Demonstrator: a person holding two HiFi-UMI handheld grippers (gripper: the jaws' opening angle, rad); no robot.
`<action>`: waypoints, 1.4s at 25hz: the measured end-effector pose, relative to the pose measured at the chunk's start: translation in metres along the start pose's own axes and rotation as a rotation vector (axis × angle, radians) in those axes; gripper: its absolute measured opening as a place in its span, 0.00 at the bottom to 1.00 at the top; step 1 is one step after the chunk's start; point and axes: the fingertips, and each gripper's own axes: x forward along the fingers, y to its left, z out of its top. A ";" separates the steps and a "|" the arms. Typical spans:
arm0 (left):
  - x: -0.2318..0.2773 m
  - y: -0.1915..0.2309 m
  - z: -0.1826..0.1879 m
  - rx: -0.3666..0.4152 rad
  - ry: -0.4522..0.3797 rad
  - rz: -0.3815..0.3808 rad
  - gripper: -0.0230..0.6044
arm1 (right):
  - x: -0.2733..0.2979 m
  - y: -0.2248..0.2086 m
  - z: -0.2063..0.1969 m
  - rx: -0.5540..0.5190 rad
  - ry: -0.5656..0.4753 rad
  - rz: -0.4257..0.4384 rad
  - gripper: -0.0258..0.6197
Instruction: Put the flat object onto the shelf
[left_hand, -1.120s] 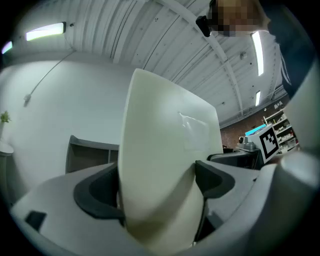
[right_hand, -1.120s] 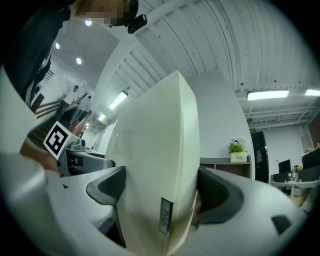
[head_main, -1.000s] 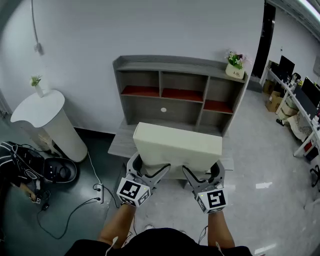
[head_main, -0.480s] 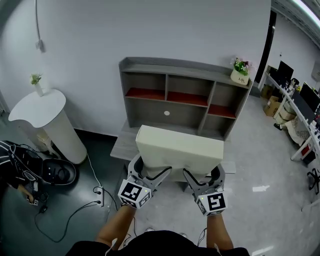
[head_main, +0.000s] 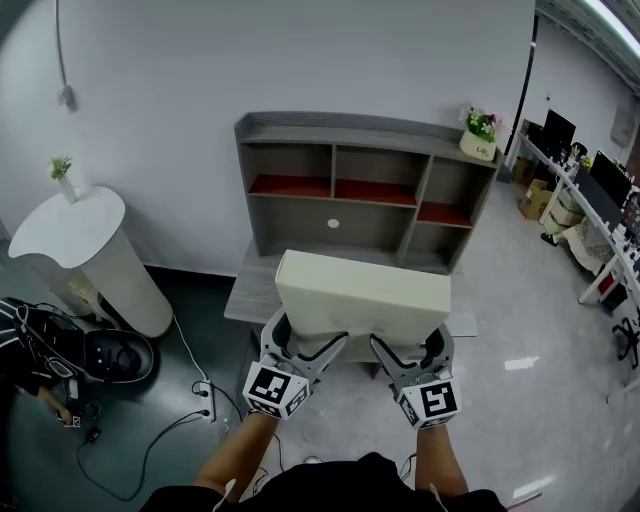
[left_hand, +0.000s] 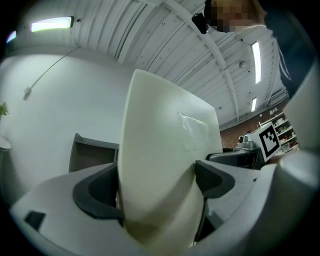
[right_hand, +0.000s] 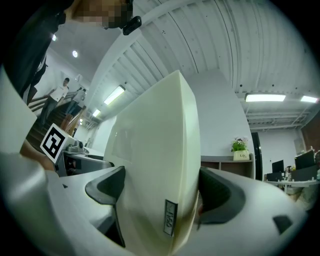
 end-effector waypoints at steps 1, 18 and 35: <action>-0.001 0.001 0.000 -0.002 0.000 -0.004 0.78 | 0.000 0.001 0.000 -0.001 0.004 -0.003 0.73; 0.052 0.031 -0.020 -0.046 0.012 -0.035 0.78 | 0.043 -0.032 -0.017 -0.015 0.002 -0.030 0.73; 0.183 0.024 -0.041 -0.049 0.010 -0.107 0.78 | 0.079 -0.150 -0.049 -0.011 0.013 -0.103 0.73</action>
